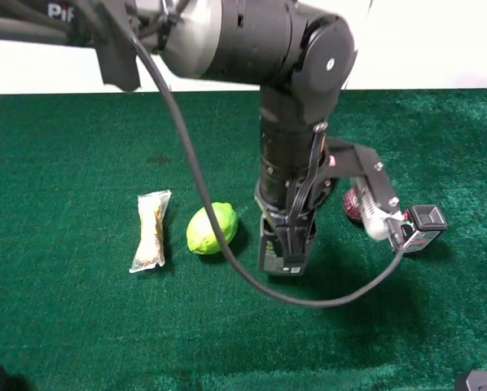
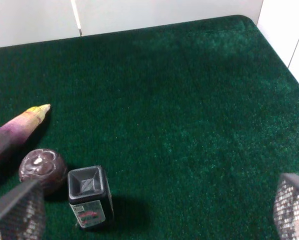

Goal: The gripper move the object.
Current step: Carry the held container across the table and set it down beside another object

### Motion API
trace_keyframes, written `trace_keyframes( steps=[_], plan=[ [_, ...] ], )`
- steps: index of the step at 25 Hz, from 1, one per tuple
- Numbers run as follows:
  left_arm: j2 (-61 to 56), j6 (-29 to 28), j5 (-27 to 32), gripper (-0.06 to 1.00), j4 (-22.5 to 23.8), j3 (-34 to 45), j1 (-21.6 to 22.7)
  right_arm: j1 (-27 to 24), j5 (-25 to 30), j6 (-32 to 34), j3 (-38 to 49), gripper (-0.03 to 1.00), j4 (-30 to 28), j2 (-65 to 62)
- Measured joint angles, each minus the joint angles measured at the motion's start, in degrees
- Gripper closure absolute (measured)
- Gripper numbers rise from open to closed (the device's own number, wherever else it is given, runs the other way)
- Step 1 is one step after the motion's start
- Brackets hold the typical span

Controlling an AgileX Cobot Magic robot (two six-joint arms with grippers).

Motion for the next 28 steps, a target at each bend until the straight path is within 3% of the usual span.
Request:
trace_keyframes(
  steps=[13, 21, 28],
  plan=[
    [-3.0, -0.7, 3.7, 0.52, 0.3, -2.7, 0.0, 0.0, 0.0, 0.0, 0.0, 0.27, 0.0, 0.0],
    [-3.3, -5.6, 7.2, 0.52, 1.6, -8.3, 0.0, 0.0, 0.0, 0.0, 0.0, 0.27, 0.0, 0.0],
    [-3.3, -15.5, 7.3, 0.52, 5.1, -13.1, 0.0, 0.0, 0.0, 0.0, 0.0, 0.27, 0.0, 0.0]
  ],
)
